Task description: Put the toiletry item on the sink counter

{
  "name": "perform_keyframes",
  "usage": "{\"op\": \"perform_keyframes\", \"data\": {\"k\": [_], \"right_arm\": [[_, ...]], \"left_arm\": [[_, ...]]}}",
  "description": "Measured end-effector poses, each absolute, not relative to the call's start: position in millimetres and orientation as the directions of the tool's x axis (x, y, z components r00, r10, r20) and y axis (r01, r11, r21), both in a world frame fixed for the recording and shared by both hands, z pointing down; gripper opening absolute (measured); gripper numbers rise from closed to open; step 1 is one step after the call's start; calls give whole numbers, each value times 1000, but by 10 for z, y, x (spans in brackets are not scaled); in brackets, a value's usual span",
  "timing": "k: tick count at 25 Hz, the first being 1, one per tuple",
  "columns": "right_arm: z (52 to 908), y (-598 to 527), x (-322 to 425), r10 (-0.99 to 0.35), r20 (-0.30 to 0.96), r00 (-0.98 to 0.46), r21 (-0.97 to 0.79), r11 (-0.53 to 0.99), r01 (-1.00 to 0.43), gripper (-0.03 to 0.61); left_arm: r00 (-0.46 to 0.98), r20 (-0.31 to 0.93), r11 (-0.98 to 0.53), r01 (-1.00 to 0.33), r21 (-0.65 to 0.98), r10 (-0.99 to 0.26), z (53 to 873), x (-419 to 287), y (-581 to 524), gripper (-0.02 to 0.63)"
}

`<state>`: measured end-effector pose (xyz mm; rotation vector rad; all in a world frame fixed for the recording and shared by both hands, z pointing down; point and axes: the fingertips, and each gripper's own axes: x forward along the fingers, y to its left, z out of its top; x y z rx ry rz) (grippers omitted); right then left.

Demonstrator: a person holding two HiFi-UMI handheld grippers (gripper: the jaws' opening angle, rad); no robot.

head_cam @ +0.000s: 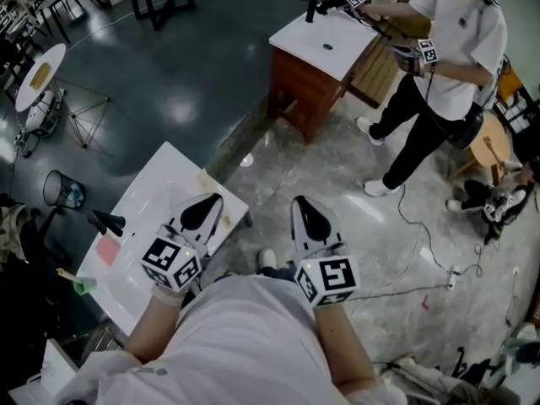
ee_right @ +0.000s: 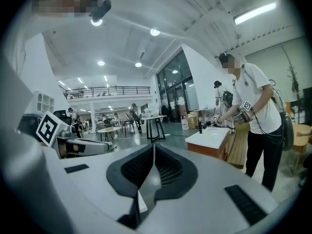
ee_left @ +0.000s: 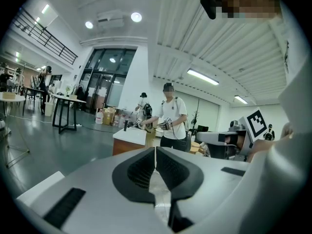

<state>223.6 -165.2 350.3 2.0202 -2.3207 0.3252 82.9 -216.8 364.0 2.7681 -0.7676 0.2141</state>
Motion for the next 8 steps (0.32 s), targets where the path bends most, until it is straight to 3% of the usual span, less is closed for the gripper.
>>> {"op": "perform_keyframes", "data": {"k": [8], "right_arm": [[3478, -1678, 2348, -977, 175, -125, -139, 101, -985, 26]], "left_arm": [[850, 213, -830, -521, 201, -482, 3616, 876, -2207, 18]]}}
